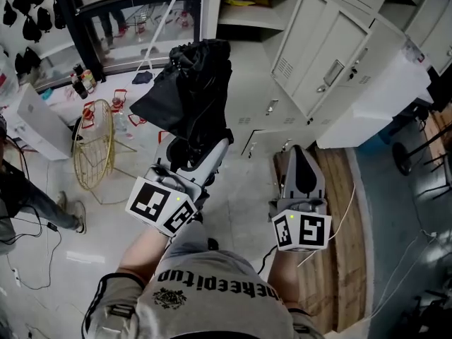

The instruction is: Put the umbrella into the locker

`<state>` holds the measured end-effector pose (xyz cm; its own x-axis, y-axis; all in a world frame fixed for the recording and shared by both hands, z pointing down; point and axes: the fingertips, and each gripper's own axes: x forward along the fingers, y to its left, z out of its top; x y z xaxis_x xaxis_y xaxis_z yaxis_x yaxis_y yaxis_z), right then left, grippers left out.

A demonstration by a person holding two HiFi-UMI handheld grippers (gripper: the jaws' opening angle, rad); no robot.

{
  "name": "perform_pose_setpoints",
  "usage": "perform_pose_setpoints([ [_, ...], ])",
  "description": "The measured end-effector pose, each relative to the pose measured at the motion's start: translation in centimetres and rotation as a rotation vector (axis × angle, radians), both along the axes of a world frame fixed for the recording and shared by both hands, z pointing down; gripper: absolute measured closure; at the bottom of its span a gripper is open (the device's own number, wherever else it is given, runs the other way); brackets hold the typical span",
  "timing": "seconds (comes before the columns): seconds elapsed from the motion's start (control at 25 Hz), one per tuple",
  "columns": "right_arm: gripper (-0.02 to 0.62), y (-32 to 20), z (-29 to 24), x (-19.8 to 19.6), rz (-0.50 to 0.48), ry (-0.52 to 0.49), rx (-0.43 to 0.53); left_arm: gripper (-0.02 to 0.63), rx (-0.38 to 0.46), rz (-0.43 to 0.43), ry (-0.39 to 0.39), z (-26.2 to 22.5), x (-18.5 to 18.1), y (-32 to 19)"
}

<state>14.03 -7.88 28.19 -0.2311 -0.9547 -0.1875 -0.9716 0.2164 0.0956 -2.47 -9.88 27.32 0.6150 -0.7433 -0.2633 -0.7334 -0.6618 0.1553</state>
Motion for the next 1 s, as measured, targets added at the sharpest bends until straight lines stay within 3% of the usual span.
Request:
perform_pose_setpoints([
  [0.12,0.594,-1.0,0.9,0.0,0.000,0.001,-0.006,0.347,-0.003,0.003,0.002,0.7,0.2,-1.1],
  [0.4,0.594,-7.8,0.8,4.3,0.009,-0.015,-0.017,0.347,-0.015,0.020,-0.013,0.5,4.7,-8.0],
  [1.0,0.594,-20.6,0.2,4.9,0.035,-0.017,-0.022,0.347,-0.070,0.106,-0.047,1.5,7.6,-21.6],
])
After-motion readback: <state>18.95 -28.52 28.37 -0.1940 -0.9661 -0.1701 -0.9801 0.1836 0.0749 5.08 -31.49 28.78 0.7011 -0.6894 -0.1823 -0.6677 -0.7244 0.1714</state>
